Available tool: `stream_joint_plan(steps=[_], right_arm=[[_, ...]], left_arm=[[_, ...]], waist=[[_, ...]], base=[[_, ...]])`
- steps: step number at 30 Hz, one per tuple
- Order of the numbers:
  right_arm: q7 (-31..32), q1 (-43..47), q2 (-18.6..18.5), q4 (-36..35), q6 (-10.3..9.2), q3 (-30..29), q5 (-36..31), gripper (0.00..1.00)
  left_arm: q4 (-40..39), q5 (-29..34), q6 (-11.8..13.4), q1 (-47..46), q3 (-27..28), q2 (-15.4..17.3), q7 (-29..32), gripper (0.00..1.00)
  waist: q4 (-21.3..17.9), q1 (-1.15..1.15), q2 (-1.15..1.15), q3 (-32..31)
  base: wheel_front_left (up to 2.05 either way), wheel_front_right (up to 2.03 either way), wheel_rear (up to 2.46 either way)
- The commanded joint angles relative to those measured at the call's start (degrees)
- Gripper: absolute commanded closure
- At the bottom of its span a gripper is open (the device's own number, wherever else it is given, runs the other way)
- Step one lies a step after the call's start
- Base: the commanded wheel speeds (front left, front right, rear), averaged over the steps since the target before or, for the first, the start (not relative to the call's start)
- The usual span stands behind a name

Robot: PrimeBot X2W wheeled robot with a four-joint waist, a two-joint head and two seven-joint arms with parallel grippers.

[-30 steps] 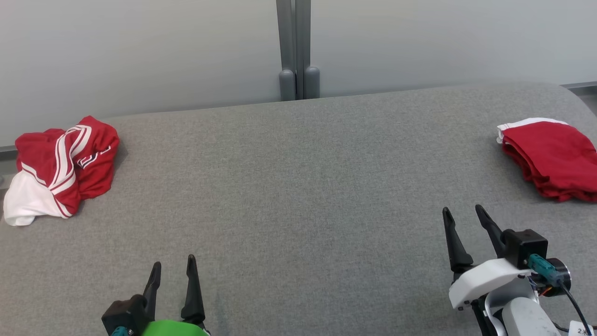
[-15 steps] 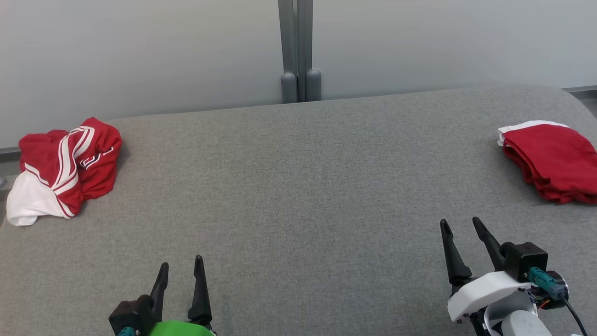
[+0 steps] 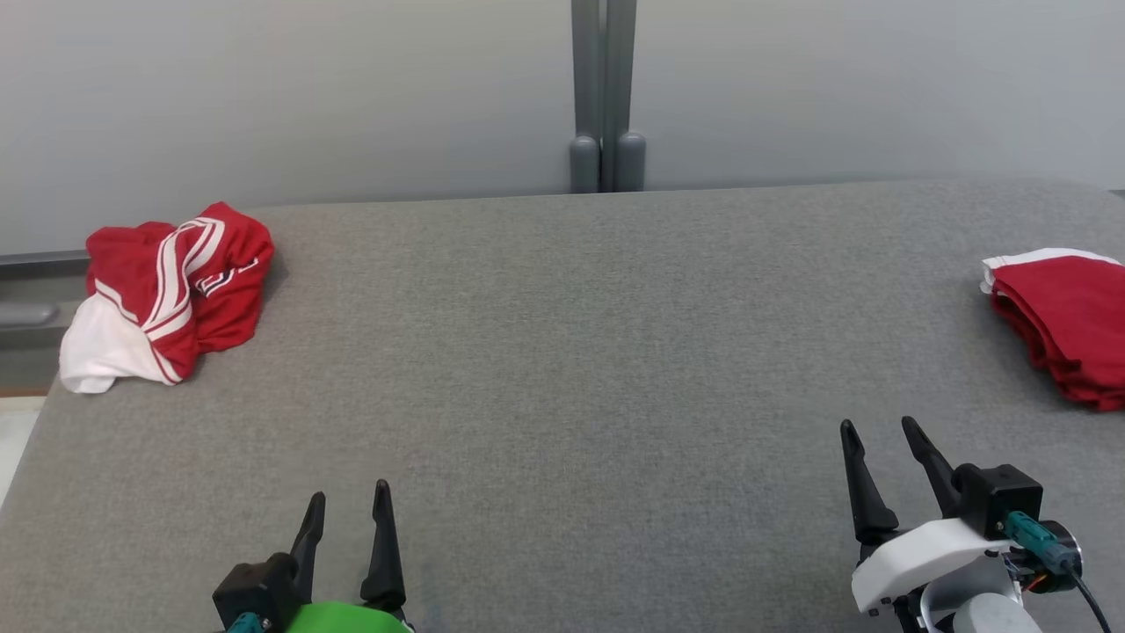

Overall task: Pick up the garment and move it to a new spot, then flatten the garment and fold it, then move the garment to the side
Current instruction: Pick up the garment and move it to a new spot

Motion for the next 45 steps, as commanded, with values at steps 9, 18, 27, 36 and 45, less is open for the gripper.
stream_joint_plan(steps=[9,18,27,36,45], right_arm=[[-0.1,1.2,-0.2,-0.9,-0.09,1.5,1.1,0.00],[-0.1,1.3,-0.2,-0.2,-0.09,4.5,2.4,0.00],[-0.1,-0.6,-0.2,0.3,-0.09,6.3,1.8,0.00],[-0.1,-1.4,-0.2,-0.7,-0.09,5.3,-0.2,0.00],[-0.1,-5.4,-0.2,-0.1,-0.09,5.1,-5.6,0.00]], left_arm=[[0.3,2.0,-0.6,-1.2,0.7,0.2,0.0,0.00],[-0.2,3.1,-1.3,-0.5,2.1,0.2,0.0,0.00],[-2.4,2.9,-0.8,0.6,3.6,0.1,0.0,0.00],[-7.8,2.5,-1.6,-3.1,7.7,2.4,0.0,0.00],[-14.7,1.2,-2.1,-19.8,14.6,12.6,4.0,0.00]], waist=[[14.5,0.00,0.00,-1.1],[24.2,0.00,0.00,-1.1],[25.3,0.00,0.00,0.3],[23.5,0.00,0.00,2.4],[18.1,0.00,0.00,9.2]], base=[[0.00,0.00,0.00],[0.00,0.00,0.00],[0.00,0.00,0.00],[0.00,0.00,0.00],[0.00,0.00,0.00]])
